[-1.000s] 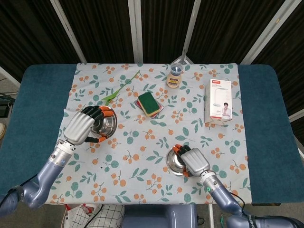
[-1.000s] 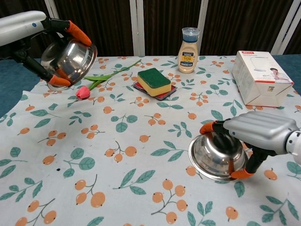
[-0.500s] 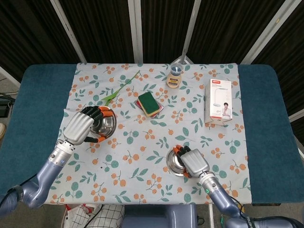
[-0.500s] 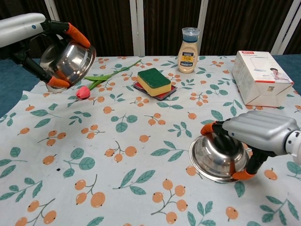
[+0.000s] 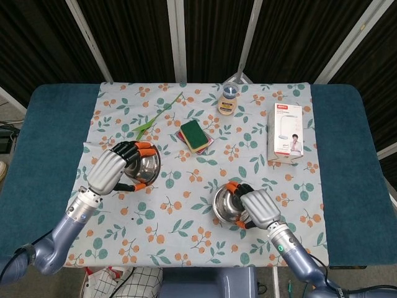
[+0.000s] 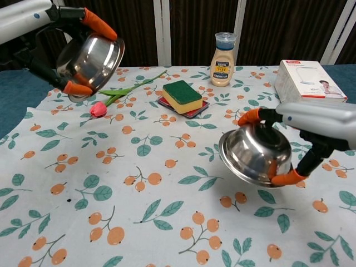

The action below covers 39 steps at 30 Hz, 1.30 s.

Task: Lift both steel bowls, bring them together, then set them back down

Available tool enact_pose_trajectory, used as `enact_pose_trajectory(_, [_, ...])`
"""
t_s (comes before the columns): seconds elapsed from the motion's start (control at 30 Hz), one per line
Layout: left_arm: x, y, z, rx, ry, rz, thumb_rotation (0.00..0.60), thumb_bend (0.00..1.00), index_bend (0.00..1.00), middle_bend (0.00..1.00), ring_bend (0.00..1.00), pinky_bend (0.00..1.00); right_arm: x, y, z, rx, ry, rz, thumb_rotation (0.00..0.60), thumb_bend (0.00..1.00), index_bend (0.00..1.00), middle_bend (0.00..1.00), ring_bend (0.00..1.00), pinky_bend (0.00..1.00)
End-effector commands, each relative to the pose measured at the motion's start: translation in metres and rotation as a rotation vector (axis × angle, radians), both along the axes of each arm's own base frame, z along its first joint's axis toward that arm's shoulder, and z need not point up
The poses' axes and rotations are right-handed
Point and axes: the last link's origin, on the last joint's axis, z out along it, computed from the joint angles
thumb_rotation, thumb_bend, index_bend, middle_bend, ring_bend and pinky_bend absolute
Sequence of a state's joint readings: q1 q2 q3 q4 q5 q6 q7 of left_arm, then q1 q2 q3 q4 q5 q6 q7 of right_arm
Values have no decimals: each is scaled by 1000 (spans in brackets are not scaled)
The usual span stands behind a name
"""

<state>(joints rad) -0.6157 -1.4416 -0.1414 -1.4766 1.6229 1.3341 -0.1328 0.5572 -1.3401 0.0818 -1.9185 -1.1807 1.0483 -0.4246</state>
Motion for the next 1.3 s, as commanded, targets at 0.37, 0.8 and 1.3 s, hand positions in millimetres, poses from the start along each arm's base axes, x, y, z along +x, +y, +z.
enact_pose_trajectory(0.37, [27,-12,-18,-70,-252,-92,600,482,483,619,519,757,3,-54,54,229,-1131,-583,600,349,1000,1000,1000,1000])
enact_pose_trajectory(0.8, [70,-24,-50,-85,-283,-195,600,483,483,619,519,757,21,-43,52,517,-1290,-795,600,357,1000,1000,1000,1000])
enact_pose_trajectory(1.3, [102,-33,-77,-78,-294,-251,600,483,483,619,519,757,55,-13,41,664,-1273,-800,600,367,1000,1000,1000,1000])
